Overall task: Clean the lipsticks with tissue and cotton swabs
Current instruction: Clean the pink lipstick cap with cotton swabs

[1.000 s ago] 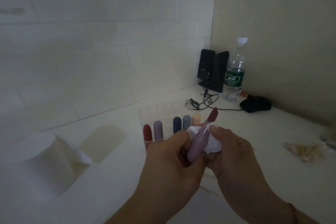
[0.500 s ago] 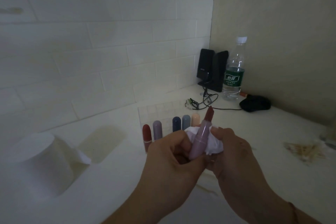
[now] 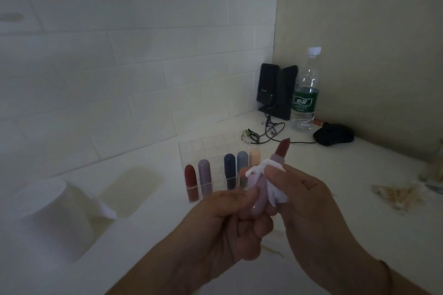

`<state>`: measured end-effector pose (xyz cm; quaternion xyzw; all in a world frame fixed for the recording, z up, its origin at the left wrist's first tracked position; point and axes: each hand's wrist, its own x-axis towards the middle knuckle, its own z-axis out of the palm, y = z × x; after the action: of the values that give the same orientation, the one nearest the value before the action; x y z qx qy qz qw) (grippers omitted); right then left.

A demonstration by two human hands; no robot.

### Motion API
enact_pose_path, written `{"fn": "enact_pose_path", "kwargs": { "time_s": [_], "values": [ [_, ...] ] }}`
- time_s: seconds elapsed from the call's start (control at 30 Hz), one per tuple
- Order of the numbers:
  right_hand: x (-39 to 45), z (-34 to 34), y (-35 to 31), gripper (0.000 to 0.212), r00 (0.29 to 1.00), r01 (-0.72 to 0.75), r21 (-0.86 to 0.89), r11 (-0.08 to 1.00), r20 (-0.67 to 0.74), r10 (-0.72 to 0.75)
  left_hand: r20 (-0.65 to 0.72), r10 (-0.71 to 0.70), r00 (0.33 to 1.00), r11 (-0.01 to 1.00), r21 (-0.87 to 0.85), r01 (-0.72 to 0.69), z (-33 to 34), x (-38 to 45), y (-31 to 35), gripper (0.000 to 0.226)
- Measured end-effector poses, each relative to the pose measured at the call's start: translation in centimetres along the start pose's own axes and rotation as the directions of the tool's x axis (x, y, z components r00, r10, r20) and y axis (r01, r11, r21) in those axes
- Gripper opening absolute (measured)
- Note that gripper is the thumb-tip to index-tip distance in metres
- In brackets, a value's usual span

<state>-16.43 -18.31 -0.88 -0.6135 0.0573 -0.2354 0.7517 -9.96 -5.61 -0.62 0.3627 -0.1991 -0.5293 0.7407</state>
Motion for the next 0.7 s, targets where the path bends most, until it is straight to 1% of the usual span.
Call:
{"fn": "enact_pose_path", "kwargs": {
  "time_s": [0.03, 0.07, 0.1, 0.13, 0.2, 0.23, 0.27, 0.3, 0.33, 0.4, 0.47, 0.5, 0.53, 0.57, 0.6, 0.63, 0.7],
  "values": [
    [0.0, 0.0, 0.0, 0.035, 1.0, -0.011, 0.012, 1.0, 0.015, 0.011, -0.002, -0.015, 1.0, 1.0, -0.026, 0.015, 0.1, 0.0, 0.0, 0.033],
    [0.0, -0.1, -0.2, 0.033, 0.999, -0.015, 0.019, 1.0, 0.029, 0.015, -0.028, -0.009, 1.0, 1.0, -0.003, 0.009, 0.2, 0.0, 0.0, 0.03],
    [0.0, -0.1, -0.3, 0.031, 0.999, -0.014, 0.013, 1.0, 0.03, 0.014, -0.082, 0.024, 0.996, 0.997, 0.08, -0.018, 0.3, 0.1, 0.0, 0.03],
    [0.0, 0.0, -0.5, 0.029, 1.0, -0.006, 0.0, 1.0, 0.027, 0.006, -0.154, 0.091, 0.984, 0.975, 0.213, -0.057, 0.5, 0.2, 0.0, 0.034],
    [-0.1, 0.2, -1.1, 0.029, 1.0, 0.01, -0.02, 1.0, 0.027, -0.01, -0.268, 0.3, 0.916, 0.869, 0.473, -0.146, 0.7, 0.6, -0.3, 0.038],
    [-0.2, 0.3, -1.3, 0.028, 1.0, 0.006, -0.016, 1.0, 0.022, -0.006, -0.278, 0.395, 0.876, 0.805, 0.565, -0.184, 0.7, 0.7, -0.4, 0.036],
    [-0.2, 0.3, -1.5, 0.025, 1.0, -0.009, -0.012, 1.0, 0.013, 0.009, -0.269, 0.455, 0.849, 0.755, 0.621, -0.208, 0.6, 0.8, -0.6, 0.035],
    [-0.3, 0.3, -1.6, 0.022, 1.0, -0.021, -0.015, 1.0, 0.006, 0.021, -0.264, 0.475, 0.839, 0.737, 0.64, -0.216, 0.5, 0.8, -0.7, 0.033],
    [-0.3, 0.2, -1.5, 0.02, 1.0, -0.022, -0.017, 1.0, 0.01, 0.022, -0.256, 0.461, 0.85, 0.749, 0.625, -0.218, 0.4, 0.8, -0.7, 0.029],
    [-0.2, 0.0, -1.3, 0.023, 0.998, -0.003, -0.014, 1.0, 0.055, 0.004, -0.22, 0.367, 0.904, 0.828, 0.52, -0.21, 0.4, 0.7, -0.6, 0.026],
    [0.0, -0.4, -0.8, 0.034, 0.995, -0.009, 0.022, 1.0, 0.096, 0.007, -0.189, 0.241, 0.952, 0.925, 0.341, -0.167, 0.5, 0.5, -0.5, 0.031],
    [0.1, -0.5, -0.6, 0.037, 0.994, -0.035, 0.057, 0.998, 0.11, 0.029, -0.178, 0.168, 0.97, 0.963, 0.238, -0.124, 0.5, 0.4, -0.4, 0.033],
    [0.3, -0.6, -0.4, 0.038, 0.992, -0.061, 0.092, 0.994, 0.12, 0.05, -0.169, 0.107, 0.98, 0.985, 0.15, -0.082, 0.5, 0.3, -0.3, 0.036],
    [0.3, -0.6, -0.2, 0.038, 0.99, -0.073, 0.111, 0.991, 0.13, 0.058, -0.168, 0.063, 0.984, 0.994, 0.1, -0.047, 0.6, 0.2, -0.1, 0.038],
    [0.4, -0.6, -0.1, 0.037, 0.989, -0.07, 0.102, 0.992, 0.136, 0.056, -0.178, 0.052, 0.983, 0.993, 0.11, -0.032, 0.6, 0.2, 0.0, 0.04],
    [0.4, -0.5, -0.1, 0.034, 0.99, -0.058, 0.078, 0.995, 0.136, 0.047, -0.194, 0.075, 0.978, 0.98, 0.195, -0.037, 0.6, 0.2, 0.1, 0.041],
    [0.3, -0.4, -0.3, 0.032, 0.989, -0.033, 0.029, 0.999, 0.142, 0.028, -0.196, 0.182, 0.963, 0.894, 0.441, -0.08, 0.5, 0.3, 0.2, 0.039]
  ]
}}
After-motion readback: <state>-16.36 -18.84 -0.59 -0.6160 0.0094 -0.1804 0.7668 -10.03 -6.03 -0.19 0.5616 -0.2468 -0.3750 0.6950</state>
